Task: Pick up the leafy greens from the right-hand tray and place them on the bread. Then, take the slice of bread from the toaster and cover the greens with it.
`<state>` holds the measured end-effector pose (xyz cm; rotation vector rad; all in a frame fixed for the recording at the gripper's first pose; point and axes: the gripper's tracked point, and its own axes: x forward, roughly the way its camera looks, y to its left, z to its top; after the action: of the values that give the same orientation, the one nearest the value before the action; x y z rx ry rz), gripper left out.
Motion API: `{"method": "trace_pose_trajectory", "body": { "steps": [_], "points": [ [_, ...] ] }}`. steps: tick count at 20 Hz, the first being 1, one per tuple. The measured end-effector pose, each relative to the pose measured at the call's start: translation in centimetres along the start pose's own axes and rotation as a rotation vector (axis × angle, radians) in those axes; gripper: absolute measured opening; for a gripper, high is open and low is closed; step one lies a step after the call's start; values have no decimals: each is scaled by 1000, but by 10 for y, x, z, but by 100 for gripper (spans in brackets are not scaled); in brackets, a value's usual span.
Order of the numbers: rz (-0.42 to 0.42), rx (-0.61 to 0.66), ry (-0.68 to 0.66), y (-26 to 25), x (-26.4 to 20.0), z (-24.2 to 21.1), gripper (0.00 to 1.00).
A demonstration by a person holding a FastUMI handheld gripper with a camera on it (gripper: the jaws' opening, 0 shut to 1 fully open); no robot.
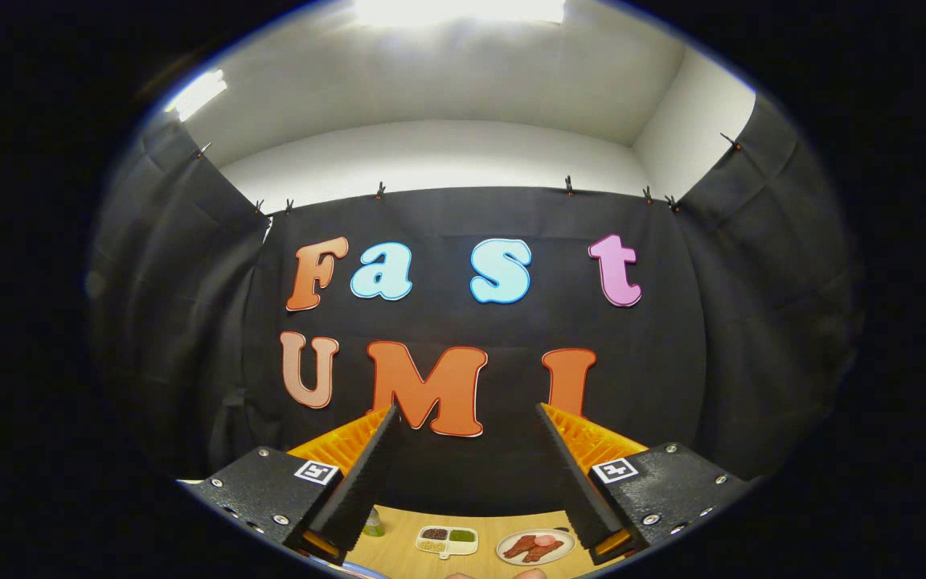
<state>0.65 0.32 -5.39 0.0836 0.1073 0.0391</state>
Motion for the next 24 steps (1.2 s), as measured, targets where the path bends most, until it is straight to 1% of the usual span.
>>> {"method": "trace_pose_trajectory", "body": {
  "steps": [2, 5, 9, 18, 21, 24],
  "points": [
    [12, 15, 7, -1, -1, -5, 98],
    [-12, -8, 15, -12, 0, -16, 99],
    [-27, -30, 94, -20, -1, -52, 99],
    [-32, 12, 236, -33, -5, -113, 99],
    [-39, 1, 310, -36, -6, -141, 99],
    [-21, 5, 439, -31, -10, -185, 99]
  ]
}}
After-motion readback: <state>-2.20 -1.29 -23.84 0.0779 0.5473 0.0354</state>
